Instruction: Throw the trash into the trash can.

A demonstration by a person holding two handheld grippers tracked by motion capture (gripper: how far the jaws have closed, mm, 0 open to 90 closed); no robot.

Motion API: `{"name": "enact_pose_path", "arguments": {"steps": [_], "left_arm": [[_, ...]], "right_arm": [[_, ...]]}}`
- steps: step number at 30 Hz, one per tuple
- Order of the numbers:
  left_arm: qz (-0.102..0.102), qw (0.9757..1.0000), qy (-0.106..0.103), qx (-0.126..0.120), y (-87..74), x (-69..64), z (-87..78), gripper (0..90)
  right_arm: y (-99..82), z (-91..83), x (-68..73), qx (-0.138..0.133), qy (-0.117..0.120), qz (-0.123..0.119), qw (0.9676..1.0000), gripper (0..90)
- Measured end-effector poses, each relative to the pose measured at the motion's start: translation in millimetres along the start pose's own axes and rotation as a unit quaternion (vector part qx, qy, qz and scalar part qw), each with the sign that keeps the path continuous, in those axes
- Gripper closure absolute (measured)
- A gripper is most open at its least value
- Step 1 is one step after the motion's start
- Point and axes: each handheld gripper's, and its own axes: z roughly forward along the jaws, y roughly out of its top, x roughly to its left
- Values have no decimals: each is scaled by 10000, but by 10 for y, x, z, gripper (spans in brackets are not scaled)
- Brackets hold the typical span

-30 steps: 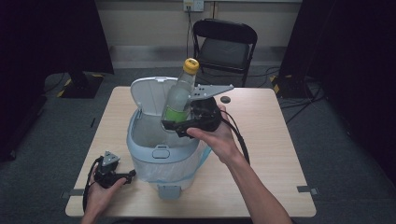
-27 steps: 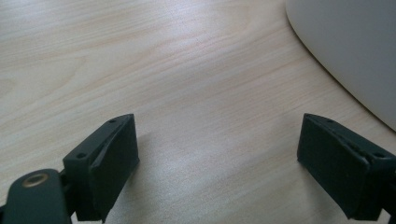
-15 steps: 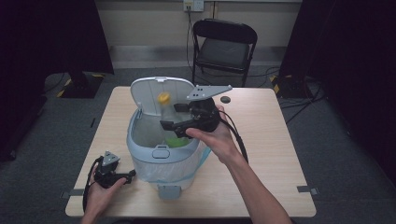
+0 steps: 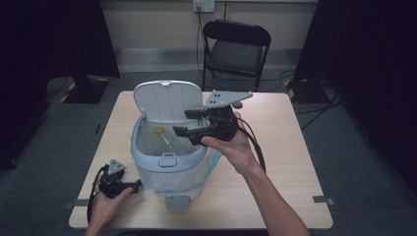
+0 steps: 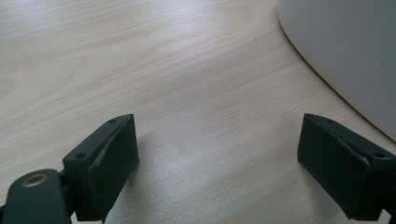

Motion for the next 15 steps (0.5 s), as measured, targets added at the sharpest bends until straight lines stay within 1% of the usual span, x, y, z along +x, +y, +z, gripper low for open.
{"name": "enact_pose_path", "arguments": {"steps": [3,7,15], "left_arm": [[0,10000,0,-1,0,0,0,118],[0,10000,0,0,0,0,0,118],[-1,10000,1,-1,0,0,0,118]], "right_arm": [[-18,-28,-18,6,14,8,10000,421],[-35,-71,-68,30,-28,40,10000,448],[-99,-166,-180,38,-209,112,9997,472]]}}
